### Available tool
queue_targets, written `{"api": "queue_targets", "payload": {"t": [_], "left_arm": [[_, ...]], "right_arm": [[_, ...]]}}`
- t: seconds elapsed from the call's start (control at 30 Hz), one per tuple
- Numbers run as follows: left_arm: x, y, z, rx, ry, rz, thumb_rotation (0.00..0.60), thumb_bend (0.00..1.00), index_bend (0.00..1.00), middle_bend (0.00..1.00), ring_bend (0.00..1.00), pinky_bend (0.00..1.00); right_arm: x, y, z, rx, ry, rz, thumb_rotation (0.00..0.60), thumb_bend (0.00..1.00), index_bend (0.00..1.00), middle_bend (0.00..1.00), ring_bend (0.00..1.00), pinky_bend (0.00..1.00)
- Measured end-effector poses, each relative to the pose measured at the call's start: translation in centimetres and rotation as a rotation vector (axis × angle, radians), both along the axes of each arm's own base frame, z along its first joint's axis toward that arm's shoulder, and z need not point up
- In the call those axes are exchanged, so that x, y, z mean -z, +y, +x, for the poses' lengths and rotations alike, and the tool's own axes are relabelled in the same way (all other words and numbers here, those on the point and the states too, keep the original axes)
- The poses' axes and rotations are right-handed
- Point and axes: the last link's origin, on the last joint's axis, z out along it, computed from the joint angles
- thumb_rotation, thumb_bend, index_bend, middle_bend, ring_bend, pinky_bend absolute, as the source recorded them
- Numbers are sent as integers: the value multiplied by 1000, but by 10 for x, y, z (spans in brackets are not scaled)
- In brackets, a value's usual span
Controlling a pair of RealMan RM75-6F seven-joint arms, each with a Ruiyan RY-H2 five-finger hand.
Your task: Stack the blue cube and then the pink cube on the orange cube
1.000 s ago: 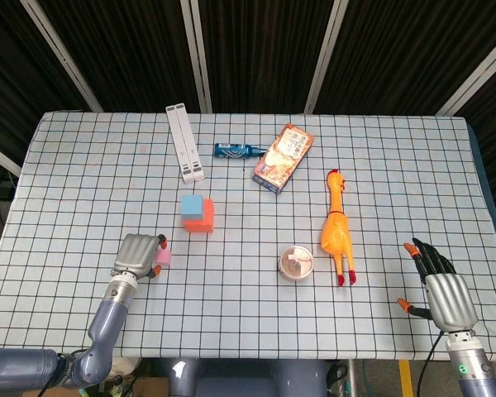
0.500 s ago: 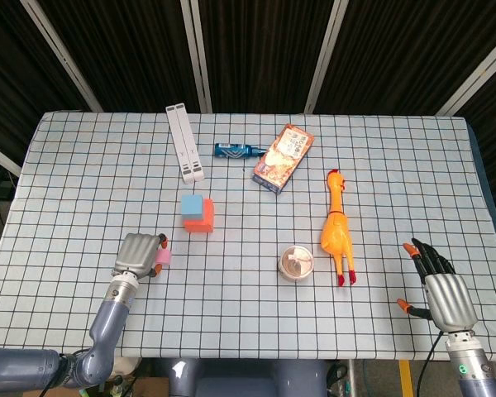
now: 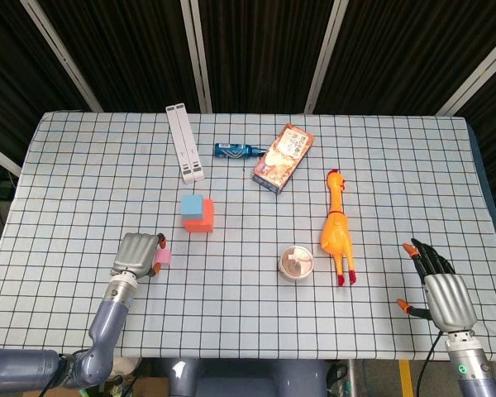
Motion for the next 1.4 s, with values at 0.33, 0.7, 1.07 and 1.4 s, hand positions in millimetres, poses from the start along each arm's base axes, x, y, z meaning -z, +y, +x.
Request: {"api": "queue_targets", "payload": {"t": [0.33,0.7,1.07,1.4], "left_arm": [[-1,0,-1,-1,1,1,600,344,405,1000,797,804],[-1,-1,0,2,3,0,600,359,408,1000,797,804],[0,-1,0,1,10,-3,600,359,359,1000,797,804],[1,-1,0,9,18,-5,600,359,362,1000,797,804]], "right_arm": [[0,0,0,0,-1,1,600,161,102,74,102,195],[0,1,0,-2,-3,1,600,160,102,74,103,195],[0,0,1,-3,-3,2,600,160,102,74,103,195],[0,0,0,-2,-3,3,600,160,102,74,103,196]]}}
